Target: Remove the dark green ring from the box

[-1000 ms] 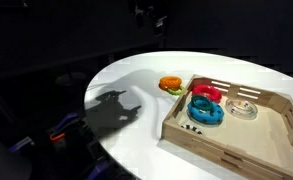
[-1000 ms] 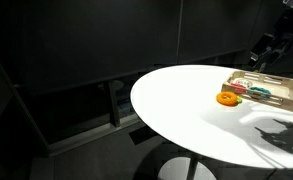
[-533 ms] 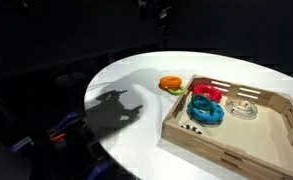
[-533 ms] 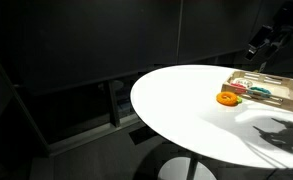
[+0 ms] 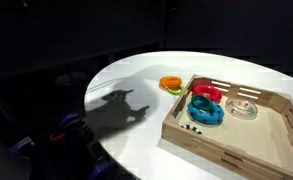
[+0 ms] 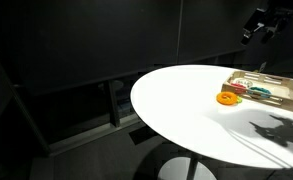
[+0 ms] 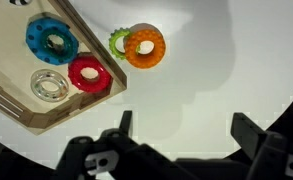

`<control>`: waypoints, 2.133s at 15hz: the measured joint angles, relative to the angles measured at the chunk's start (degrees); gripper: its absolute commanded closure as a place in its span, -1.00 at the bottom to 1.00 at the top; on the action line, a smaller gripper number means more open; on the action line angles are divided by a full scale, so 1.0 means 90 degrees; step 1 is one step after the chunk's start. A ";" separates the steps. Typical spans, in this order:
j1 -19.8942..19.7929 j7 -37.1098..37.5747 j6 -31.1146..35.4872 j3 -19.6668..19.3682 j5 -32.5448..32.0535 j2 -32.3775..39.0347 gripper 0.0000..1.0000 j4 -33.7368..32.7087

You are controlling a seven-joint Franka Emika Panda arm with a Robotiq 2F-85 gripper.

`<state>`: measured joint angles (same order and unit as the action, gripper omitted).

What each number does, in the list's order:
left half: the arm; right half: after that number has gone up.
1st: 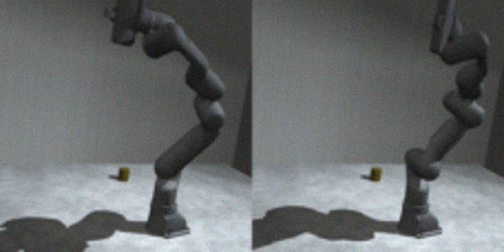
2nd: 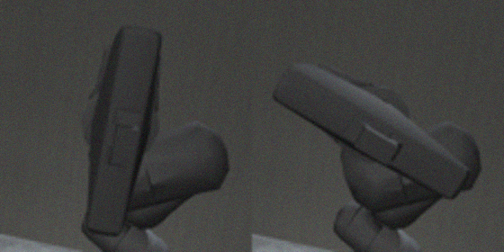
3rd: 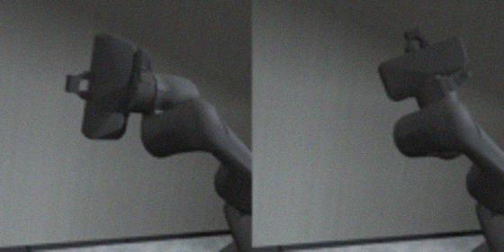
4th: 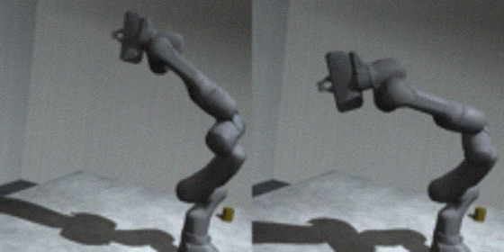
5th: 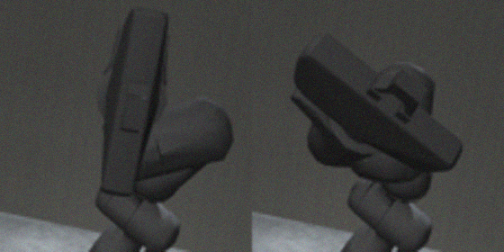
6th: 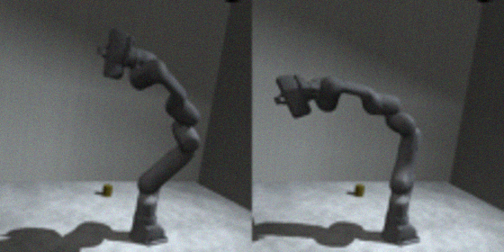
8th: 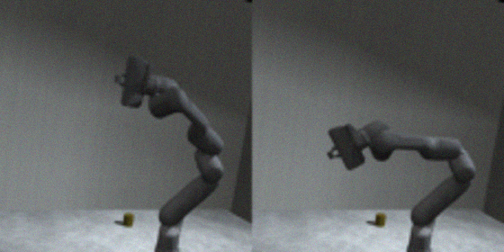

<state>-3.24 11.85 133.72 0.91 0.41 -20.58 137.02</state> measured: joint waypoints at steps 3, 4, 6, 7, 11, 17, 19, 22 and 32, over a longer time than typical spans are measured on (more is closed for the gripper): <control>-0.0223 0.0105 -0.0184 -0.0069 -0.0027 0.0383 -1.00 -0.0466; -0.0299 0.0155 -0.0209 -0.0114 -0.0059 0.0525 -1.00 -0.0606; -0.0440 0.0225 -0.0212 -0.0225 -0.0138 0.0804 -1.00 -0.0838; -0.0506 0.0245 -0.0214 -0.0294 -0.0170 0.0947 -1.00 -0.0944; -0.0675 0.0257 -0.0448 -0.0601 -0.0213 0.1495 -1.00 -0.1285; -0.0710 0.0290 -0.0951 -0.0897 -0.0214 0.2112 -1.00 -0.1613; -0.0710 0.0307 -0.1021 -0.0913 -0.0214 0.2191 -1.00 -0.1701; -0.0710 0.0322 -0.1067 -0.0913 -0.0214 0.2204 -1.00 -0.1746; -0.0733 0.0325 -0.1060 -0.1156 -0.0213 0.2555 -1.00 -0.1741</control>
<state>-9.83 14.77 124.18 -9.49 -1.51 2.42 121.35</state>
